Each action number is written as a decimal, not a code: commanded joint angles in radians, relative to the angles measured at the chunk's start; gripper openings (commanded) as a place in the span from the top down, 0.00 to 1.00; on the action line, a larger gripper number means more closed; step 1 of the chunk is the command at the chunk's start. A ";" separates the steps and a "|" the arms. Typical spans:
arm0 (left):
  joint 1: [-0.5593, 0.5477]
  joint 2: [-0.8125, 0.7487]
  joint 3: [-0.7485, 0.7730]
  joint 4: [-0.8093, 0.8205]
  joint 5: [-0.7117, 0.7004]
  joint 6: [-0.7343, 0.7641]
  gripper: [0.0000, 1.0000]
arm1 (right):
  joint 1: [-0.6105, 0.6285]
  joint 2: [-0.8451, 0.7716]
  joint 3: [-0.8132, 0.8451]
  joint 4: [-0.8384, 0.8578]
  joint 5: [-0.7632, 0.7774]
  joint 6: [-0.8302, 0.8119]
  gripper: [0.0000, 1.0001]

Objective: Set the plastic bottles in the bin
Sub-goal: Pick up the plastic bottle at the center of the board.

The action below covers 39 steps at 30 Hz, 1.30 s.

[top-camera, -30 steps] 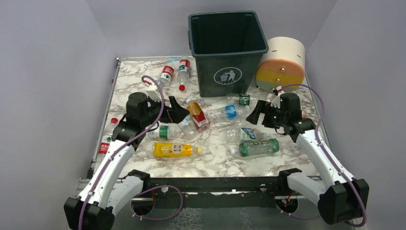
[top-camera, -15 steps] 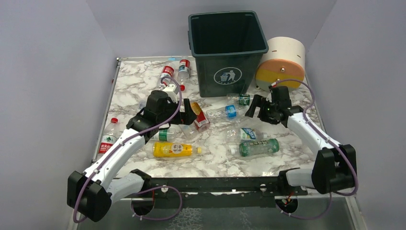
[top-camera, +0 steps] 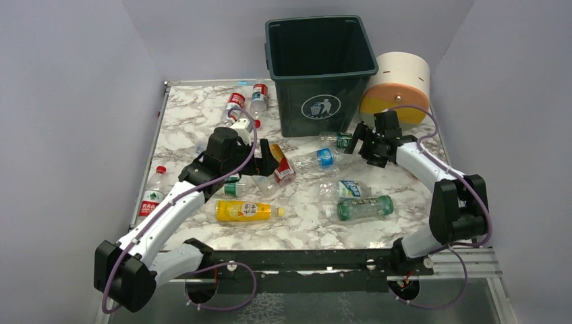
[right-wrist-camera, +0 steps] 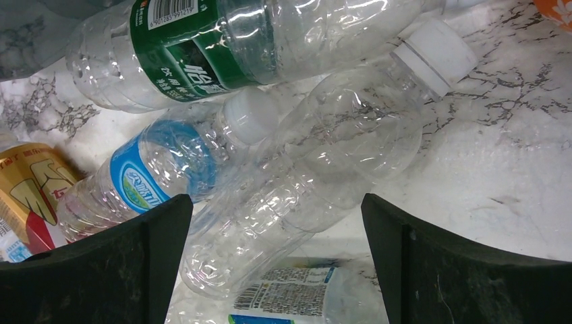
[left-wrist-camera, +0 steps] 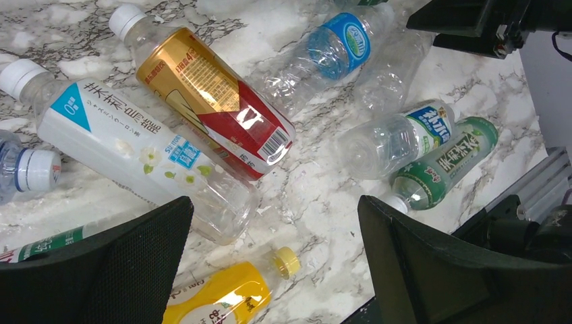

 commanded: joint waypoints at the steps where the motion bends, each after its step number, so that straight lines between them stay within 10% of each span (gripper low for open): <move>1: -0.010 -0.011 0.030 0.006 0.032 -0.010 0.01 | 0.006 0.020 0.017 0.013 0.030 0.045 0.00; 23: -0.030 -0.038 0.016 -0.003 0.007 -0.018 0.01 | 0.006 0.086 -0.073 0.095 0.013 0.065 0.02; 39: -0.044 -0.049 0.015 0.001 0.014 -0.025 0.01 | 0.005 0.062 -0.113 0.132 0.013 0.063 0.28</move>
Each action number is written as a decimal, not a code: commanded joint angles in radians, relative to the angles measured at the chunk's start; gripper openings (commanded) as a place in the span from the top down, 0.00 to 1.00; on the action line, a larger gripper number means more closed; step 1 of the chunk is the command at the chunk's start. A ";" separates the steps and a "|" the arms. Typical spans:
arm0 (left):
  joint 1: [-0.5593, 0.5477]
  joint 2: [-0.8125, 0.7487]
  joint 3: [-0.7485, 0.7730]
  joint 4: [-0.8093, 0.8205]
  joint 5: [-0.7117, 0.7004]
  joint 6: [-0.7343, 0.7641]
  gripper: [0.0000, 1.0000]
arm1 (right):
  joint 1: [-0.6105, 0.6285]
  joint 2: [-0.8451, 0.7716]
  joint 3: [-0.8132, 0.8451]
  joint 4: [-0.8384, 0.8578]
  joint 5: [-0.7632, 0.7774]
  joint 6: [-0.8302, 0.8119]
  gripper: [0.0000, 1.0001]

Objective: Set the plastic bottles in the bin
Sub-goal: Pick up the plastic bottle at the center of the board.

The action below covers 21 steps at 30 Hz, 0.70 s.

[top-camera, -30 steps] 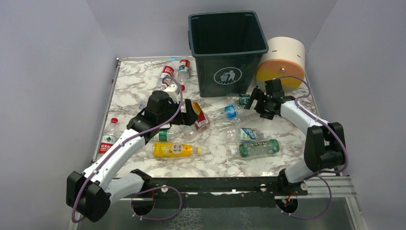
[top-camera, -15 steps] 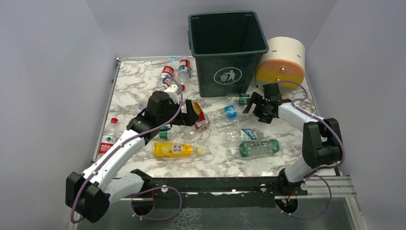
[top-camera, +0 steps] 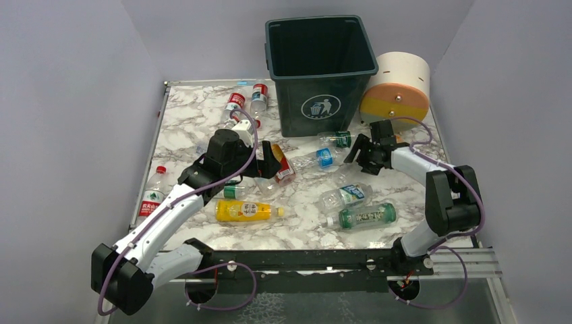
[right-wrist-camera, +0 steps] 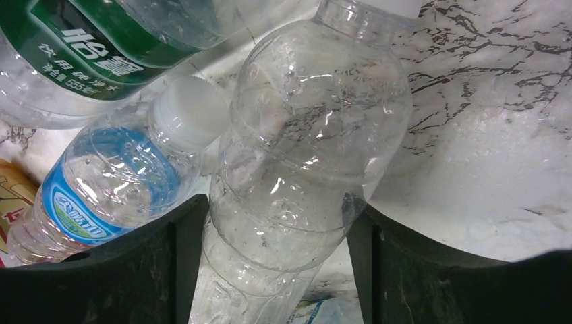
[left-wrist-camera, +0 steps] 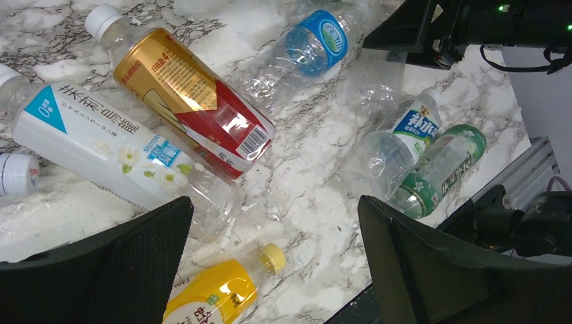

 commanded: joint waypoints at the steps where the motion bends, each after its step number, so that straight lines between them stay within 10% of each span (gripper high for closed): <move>1: -0.008 -0.025 0.015 0.002 0.008 -0.013 0.01 | 0.006 -0.032 -0.018 0.021 0.011 -0.001 0.30; 21: -0.012 -0.046 0.019 -0.005 0.011 -0.029 0.01 | 0.005 -0.321 0.089 -0.127 0.004 -0.016 0.47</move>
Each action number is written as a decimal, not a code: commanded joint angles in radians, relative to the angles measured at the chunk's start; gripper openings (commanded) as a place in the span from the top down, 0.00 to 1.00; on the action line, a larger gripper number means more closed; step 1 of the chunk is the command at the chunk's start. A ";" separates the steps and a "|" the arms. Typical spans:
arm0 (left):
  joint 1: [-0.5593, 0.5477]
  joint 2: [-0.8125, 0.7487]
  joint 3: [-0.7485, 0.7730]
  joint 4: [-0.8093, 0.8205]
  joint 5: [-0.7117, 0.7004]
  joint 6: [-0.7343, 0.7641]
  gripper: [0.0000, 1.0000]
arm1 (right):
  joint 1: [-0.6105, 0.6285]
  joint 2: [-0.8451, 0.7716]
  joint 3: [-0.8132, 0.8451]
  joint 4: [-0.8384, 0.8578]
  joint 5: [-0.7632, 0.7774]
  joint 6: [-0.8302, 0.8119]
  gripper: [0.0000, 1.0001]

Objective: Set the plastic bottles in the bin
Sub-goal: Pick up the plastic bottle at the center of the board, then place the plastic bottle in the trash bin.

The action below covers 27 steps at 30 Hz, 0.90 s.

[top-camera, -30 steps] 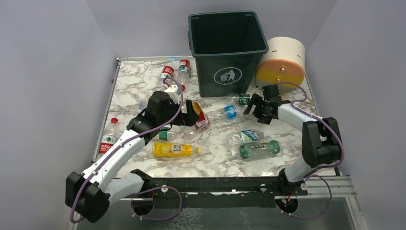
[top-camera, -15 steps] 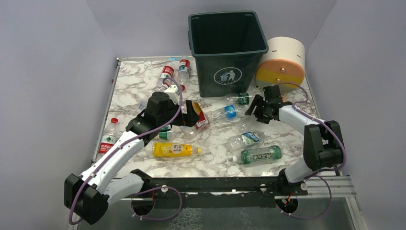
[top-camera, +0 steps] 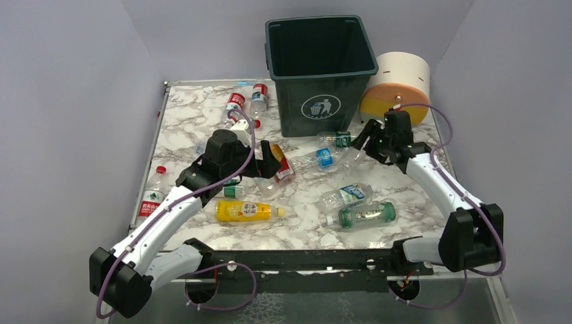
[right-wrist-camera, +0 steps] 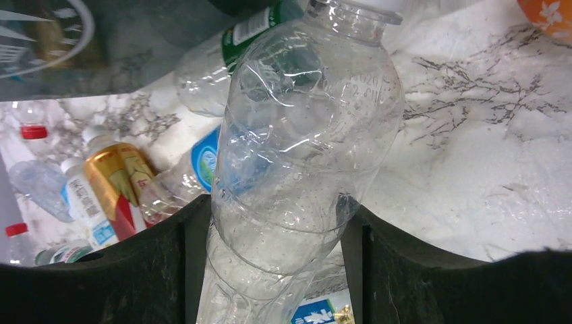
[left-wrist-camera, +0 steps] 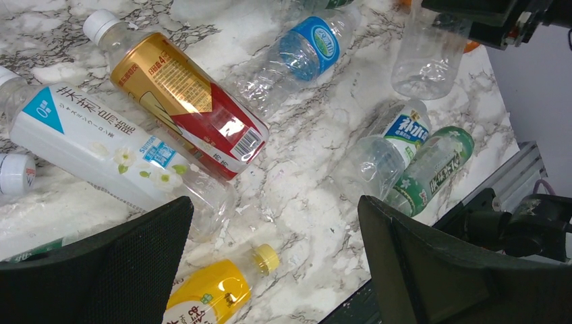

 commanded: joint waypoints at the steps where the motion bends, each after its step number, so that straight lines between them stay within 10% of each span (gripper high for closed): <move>1: -0.009 -0.020 0.024 -0.006 0.012 -0.010 0.01 | 0.006 -0.080 0.055 -0.061 -0.002 -0.017 0.47; 27: -0.013 -0.083 -0.035 -0.033 0.015 -0.015 0.01 | 0.006 -0.274 0.495 -0.313 -0.008 -0.061 0.48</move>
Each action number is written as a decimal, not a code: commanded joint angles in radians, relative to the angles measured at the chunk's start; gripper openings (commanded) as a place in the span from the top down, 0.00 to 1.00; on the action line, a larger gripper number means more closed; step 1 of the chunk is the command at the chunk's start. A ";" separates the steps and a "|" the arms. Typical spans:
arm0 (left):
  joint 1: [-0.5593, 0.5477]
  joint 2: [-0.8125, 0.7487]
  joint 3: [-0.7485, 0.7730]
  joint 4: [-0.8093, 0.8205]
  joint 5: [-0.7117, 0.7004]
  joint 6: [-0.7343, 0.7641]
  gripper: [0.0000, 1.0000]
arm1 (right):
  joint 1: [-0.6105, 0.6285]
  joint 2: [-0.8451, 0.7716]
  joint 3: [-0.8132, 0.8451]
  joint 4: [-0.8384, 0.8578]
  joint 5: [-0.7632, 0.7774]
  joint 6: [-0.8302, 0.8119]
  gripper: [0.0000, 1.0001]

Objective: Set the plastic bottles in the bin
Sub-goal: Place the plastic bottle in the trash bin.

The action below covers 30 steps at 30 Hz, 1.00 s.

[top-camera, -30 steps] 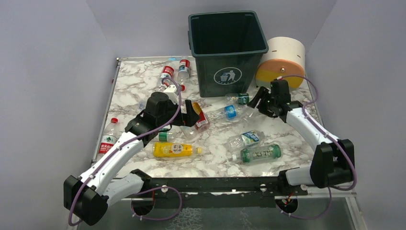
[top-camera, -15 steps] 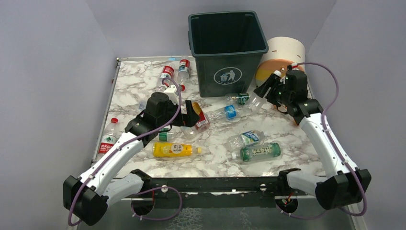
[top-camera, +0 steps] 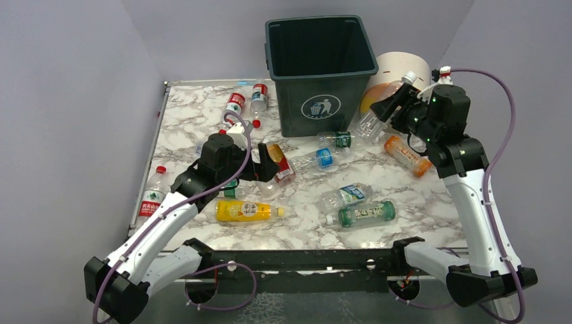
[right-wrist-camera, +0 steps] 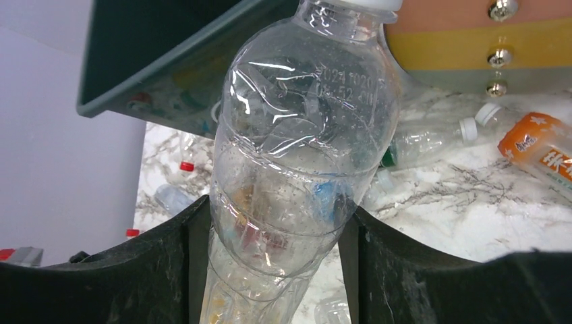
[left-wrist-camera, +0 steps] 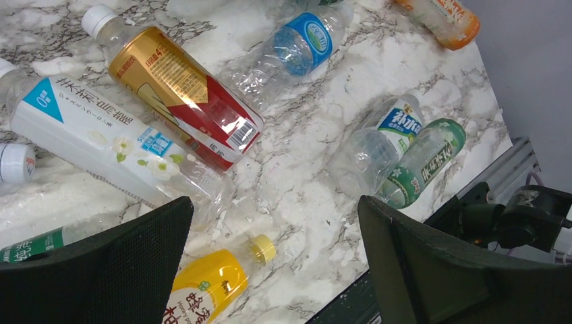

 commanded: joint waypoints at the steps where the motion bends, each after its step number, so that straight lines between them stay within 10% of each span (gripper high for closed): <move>1: -0.006 -0.033 -0.029 -0.003 0.013 -0.012 0.01 | 0.005 -0.017 0.068 -0.034 -0.010 -0.005 0.48; 30: -0.006 -0.049 -0.033 0.014 0.006 -0.008 0.01 | 0.006 0.306 0.447 0.296 -0.308 0.080 0.48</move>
